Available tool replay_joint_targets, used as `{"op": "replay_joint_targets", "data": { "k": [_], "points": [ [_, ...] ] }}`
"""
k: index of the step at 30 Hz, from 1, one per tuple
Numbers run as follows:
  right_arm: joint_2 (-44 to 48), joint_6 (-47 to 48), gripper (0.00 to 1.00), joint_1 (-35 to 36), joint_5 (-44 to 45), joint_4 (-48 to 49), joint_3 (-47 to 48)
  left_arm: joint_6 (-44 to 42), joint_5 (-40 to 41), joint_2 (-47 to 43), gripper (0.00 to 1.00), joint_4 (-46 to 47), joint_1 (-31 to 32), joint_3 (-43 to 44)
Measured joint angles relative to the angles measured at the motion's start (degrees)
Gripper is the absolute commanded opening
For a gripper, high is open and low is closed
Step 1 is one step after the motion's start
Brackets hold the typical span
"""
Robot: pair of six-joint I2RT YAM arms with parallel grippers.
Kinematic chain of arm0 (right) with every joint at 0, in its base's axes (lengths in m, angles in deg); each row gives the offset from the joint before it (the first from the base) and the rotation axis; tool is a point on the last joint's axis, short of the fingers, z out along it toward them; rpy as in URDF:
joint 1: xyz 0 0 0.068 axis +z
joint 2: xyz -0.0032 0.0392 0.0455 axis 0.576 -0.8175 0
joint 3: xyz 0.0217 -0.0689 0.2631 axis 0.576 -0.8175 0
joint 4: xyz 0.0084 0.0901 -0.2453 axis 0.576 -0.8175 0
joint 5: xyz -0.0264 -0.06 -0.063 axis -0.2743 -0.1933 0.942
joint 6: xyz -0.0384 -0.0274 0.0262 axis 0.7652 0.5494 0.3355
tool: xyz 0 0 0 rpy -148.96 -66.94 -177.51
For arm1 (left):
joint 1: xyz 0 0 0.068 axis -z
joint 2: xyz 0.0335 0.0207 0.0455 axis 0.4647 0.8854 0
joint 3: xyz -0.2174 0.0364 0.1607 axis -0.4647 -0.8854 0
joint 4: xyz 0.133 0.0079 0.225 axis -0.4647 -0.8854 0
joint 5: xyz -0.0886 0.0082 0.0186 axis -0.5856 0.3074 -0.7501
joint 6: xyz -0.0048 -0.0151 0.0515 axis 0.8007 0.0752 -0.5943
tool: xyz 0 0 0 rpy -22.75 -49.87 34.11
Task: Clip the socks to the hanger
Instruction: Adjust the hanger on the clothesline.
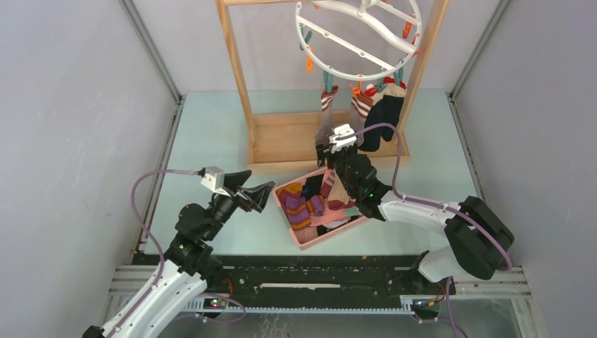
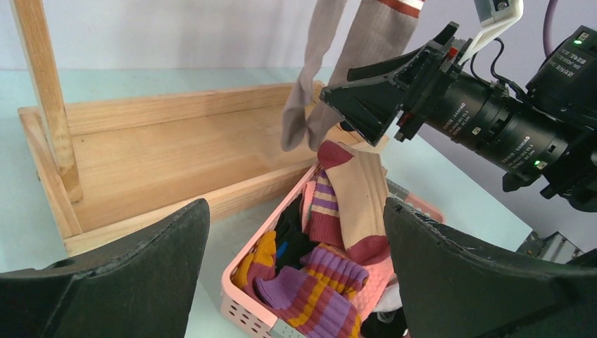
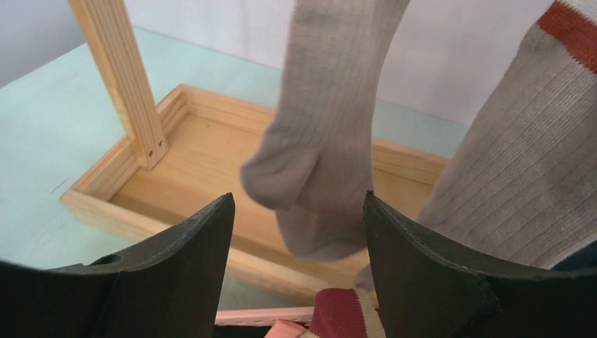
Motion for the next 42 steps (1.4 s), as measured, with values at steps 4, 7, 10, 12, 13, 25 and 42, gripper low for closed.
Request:
{"op": "replay_joint_targets", "data": {
  "k": [4, 7, 10, 12, 13, 25, 42],
  "points": [
    [-1.8, -0.3, 0.74, 0.0, 2.1, 3.7, -0.1, 0.2, 0.4, 0.2, 0.96, -0.2, 0.0, 0.0],
    [-2.8, -0.3, 0.75, 0.0, 2.4, 7.6, -0.1, 0.7, 0.4, 0.8, 0.95, -0.2, 0.0, 0.0],
    [-4.5, -0.3, 0.75, 0.0, 2.4, 10.1, 0.5, 1.6, 0.5, 1.2, 0.95, -0.2, 0.0, 0.0],
    [-6.1, -0.3, 0.77, 0.0, 2.4, 11.0, 1.7, 2.0, 0.7, 1.3, 0.95, 0.2, 0.0, 0.0],
    [-7.1, -0.2, 0.78, 0.0, 2.6, 11.3, 2.6, 2.3, 0.7, 1.4, 0.96, 0.5, 0.0, 0.0],
    [-15.5, 3.3, 0.72, 2.4, 11.8, 16.0, 14.8, 2.8, 0.9, 1.5, 0.95, 0.3, 0.0, 0.0],
    [-14.5, 9.3, 0.14, 2.4, 21.1, 20.7, 12.2, 3.7, 0.9, 0.2, 0.95, -1.2, 0.0, 0.1]
  ]
}}
